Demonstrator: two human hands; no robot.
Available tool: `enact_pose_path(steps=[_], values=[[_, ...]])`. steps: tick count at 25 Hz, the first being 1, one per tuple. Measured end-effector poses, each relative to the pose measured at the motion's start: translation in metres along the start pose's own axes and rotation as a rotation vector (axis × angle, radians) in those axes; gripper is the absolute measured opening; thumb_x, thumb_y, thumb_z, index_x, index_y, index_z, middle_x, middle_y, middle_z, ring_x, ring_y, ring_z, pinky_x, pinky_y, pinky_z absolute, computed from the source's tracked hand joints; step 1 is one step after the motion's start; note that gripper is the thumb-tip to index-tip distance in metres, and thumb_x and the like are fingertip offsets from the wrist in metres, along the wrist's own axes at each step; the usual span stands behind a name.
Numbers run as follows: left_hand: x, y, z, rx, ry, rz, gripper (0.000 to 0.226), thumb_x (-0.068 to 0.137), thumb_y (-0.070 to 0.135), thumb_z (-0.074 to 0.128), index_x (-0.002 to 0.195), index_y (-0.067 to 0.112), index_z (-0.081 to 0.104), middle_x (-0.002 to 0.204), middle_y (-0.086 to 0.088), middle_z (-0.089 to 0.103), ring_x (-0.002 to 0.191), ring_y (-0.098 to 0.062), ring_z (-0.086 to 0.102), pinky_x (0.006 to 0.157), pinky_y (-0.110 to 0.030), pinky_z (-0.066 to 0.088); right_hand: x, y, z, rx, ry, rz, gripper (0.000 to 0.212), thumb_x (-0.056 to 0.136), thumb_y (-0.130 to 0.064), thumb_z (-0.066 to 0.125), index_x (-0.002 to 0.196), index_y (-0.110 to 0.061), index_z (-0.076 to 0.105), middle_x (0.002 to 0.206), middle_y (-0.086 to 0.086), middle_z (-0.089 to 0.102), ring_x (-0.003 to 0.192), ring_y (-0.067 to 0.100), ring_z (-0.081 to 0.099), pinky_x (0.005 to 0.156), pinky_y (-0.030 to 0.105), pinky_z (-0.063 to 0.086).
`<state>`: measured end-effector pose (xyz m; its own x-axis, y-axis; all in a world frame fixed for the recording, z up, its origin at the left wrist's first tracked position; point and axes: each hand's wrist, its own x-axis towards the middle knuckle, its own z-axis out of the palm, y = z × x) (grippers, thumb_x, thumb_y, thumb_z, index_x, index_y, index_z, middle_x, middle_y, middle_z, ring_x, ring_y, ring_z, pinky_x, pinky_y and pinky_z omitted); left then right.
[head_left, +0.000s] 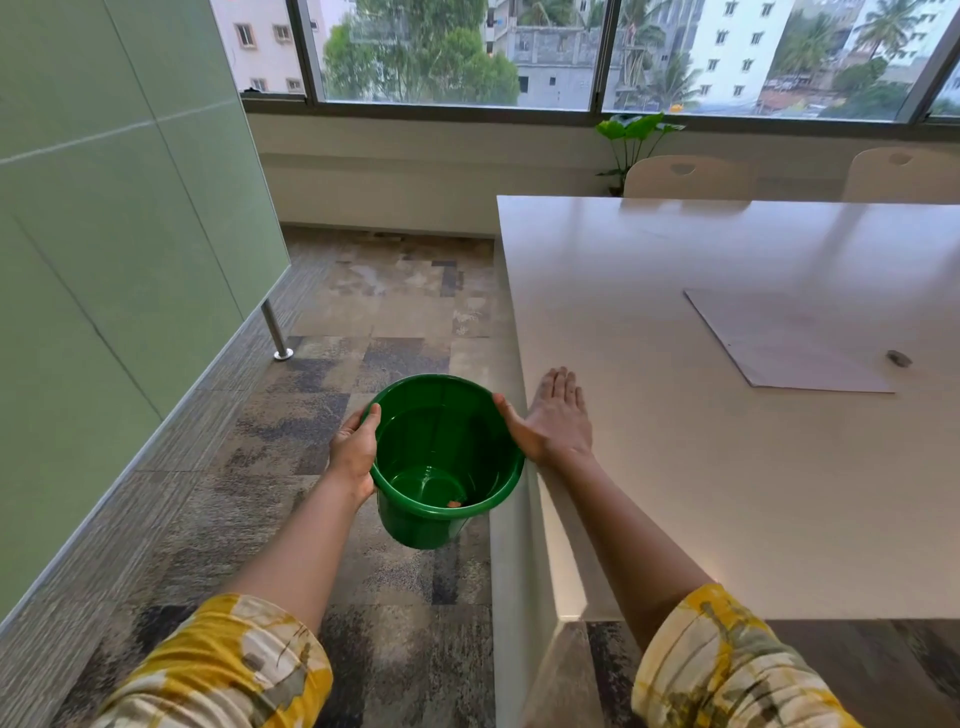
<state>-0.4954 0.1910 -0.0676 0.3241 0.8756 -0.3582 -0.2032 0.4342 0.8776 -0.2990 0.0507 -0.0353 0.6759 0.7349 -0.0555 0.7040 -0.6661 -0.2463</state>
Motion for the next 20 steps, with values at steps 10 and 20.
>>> enact_pose_path(steps=[10, 20], values=[[0.001, -0.001, 0.001, -0.064, -0.007, -0.008, 0.032, 0.103, 0.017, 0.052, 0.133, 0.009, 0.06, 0.125, -0.022, 0.065, 0.114, -0.042, 0.063, 0.096, -0.06, 0.051, -0.013, -0.095, 0.043, 0.586, -0.208, 0.047, 0.092, 0.099, -0.063, 0.029, 0.154, 0.006, 0.005, 0.163, 0.021, -0.005, 0.152, 0.03, -0.002, 0.122, 0.039, 0.007], [0.002, -0.008, -0.006, -0.068, 0.011, -0.014, 0.028, 0.102, 0.02, 0.055, 0.127, 0.012, 0.065, 0.118, -0.018, 0.069, 0.105, -0.038, 0.068, 0.082, -0.049, 0.058, -0.024, -0.121, 0.067, -0.036, -0.055, -0.231, 0.028, 0.094, -0.028, 0.05, 0.113, -0.009, 0.056, 0.11, 0.012, 0.067, 0.108, 0.033, 0.062, 0.084, 0.041, 0.049]])
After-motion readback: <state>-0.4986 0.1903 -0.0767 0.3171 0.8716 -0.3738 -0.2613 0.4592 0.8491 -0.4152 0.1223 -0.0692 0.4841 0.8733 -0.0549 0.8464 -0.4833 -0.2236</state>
